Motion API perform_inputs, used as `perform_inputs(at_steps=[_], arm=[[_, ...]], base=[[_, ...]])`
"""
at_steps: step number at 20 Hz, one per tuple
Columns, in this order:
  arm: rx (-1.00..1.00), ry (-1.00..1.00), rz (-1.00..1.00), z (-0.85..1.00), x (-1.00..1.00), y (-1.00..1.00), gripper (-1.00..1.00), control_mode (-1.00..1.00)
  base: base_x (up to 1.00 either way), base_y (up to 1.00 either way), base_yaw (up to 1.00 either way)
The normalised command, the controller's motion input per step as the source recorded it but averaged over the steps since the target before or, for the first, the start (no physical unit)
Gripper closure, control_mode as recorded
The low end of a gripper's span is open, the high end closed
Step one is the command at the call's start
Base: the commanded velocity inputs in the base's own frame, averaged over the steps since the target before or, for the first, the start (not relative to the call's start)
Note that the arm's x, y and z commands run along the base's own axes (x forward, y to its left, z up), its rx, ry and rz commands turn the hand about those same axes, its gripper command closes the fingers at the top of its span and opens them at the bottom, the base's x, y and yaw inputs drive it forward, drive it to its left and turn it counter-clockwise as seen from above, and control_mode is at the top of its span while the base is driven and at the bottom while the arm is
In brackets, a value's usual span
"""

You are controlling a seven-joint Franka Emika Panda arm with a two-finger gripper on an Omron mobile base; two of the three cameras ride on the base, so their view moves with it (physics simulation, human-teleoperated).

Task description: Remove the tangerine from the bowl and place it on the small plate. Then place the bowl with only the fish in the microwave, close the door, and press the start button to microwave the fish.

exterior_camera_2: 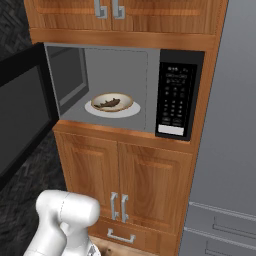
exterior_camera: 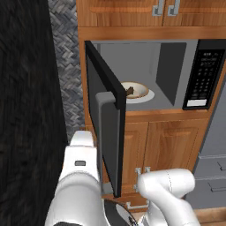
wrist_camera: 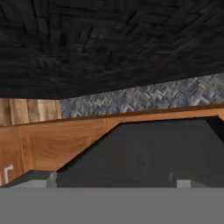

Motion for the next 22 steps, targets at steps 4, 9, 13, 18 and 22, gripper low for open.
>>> perform_inputs(at_steps=[4, 9, 13, 18, 22], arm=[[-0.05, 0.03, -0.12, -0.65, 1.0, 0.41, -1.0, -1.0], [-0.01, 0.02, -0.15, -0.61, 1.0, 0.02, -1.0, -1.0], [0.02, 0.05, -0.17, -0.03, 0.85, -0.57, -1.0, -1.0], [0.1, 0.0, -0.08, 0.1, 0.4, -0.99, -1.0, -1.0], [0.13, -0.01, -0.06, 0.1, 0.0, -1.0, -1.0, -1.0]], base=[[0.0, 0.0, 0.0], [0.0, 0.0, 0.0], [0.0, 0.0, 0.0], [0.0, 0.0, 0.0], [0.0, 0.0, 0.0]])
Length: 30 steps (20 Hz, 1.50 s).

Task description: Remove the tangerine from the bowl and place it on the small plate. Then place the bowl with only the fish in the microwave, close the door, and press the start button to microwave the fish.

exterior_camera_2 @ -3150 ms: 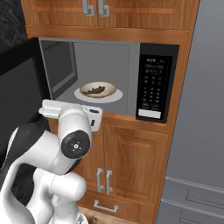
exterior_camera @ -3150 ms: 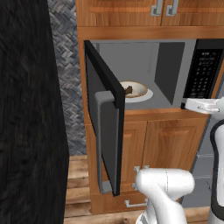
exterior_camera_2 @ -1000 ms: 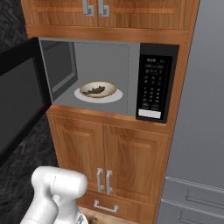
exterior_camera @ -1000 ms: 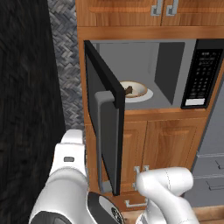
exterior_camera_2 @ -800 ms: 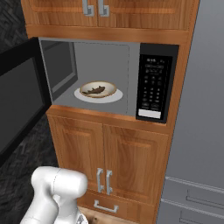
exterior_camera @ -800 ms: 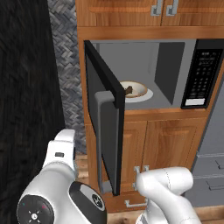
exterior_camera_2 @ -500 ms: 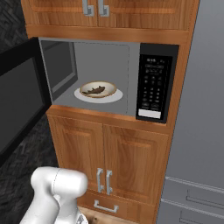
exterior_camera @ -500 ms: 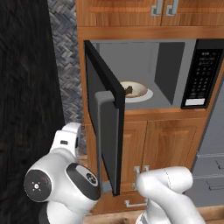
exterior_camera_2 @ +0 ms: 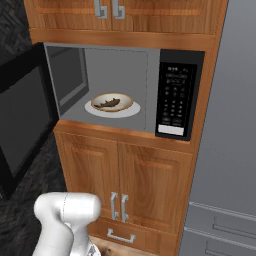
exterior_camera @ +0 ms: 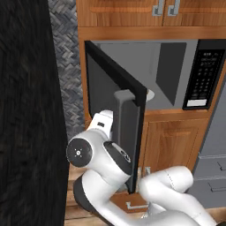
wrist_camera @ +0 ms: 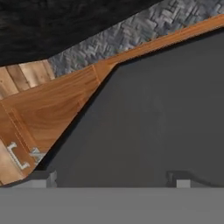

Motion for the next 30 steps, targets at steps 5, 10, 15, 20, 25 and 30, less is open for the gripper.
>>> perform_inputs(at_steps=[5, 10, 15, 20, 25, 30], arm=[[0.2, 0.0, -0.06, 0.15, 0.2, -1.0, -1.0, -1.0], [0.22, 0.01, -0.06, 0.09, 0.63, -1.0, -1.0, -1.0], [0.23, 0.04, -0.03, 0.0, 0.94, -0.76, -1.0, -1.0], [0.25, 0.0, 0.0, 0.01, 0.94, -0.5, -1.0, -1.0], [0.25, -0.06, 0.0, 0.0, 0.89, -0.36, -1.0, -1.0], [0.16, -0.1, 0.0, 0.18, 0.76, -0.36, -1.0, -1.0]], base=[[0.0, 0.0, 0.0], [0.0, 0.0, 0.0], [0.0, 0.0, 0.0], [0.0, 0.0, 0.0], [0.0, 0.0, 0.0], [0.0, 0.0, 0.0]])
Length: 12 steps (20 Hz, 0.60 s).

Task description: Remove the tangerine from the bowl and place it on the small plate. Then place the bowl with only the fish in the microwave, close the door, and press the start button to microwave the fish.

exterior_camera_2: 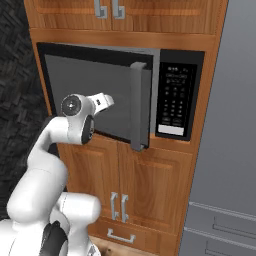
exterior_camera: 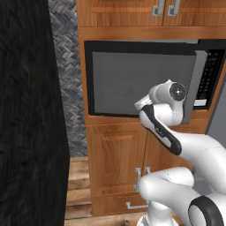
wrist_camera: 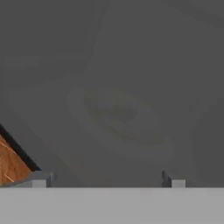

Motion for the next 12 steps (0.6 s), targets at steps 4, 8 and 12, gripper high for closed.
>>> perform_inputs(at_steps=[4, 8, 12], arm=[[0.09, -0.1, -0.01, 0.1, 0.61, -0.36, -1.0, -1.0], [0.03, -0.07, -0.04, 0.07, 0.33, -0.33, -1.0, -1.0], [0.01, -0.03, -0.01, 0.0, 0.42, -0.09, -1.0, -1.0]], base=[[0.0, 0.0, 0.0], [0.0, 0.0, 0.0], [0.0, 0.0, 0.0]])
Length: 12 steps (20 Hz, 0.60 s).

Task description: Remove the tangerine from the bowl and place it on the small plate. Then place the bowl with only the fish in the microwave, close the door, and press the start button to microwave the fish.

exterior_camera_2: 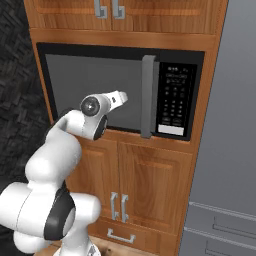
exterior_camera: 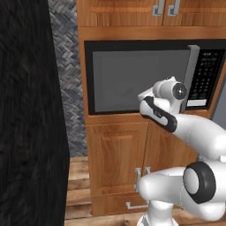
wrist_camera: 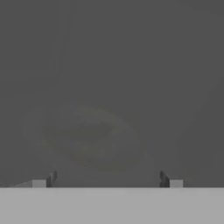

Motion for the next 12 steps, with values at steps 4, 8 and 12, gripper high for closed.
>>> perform_inputs(at_steps=[4, 8, 12], arm=[[0.0, 0.0, 0.0, 0.0, 0.53, 0.0, -1.0, -1.0], [0.0, 0.1, 0.0, -0.12, 0.59, 0.0, -1.0, -1.0], [-0.01, 0.03, -0.11, -0.06, -0.23, -0.04, -1.0, -1.0]], base=[[0.0, 0.0, 0.0], [0.0, 0.0, 0.0], [0.0, 0.0, 0.0]])
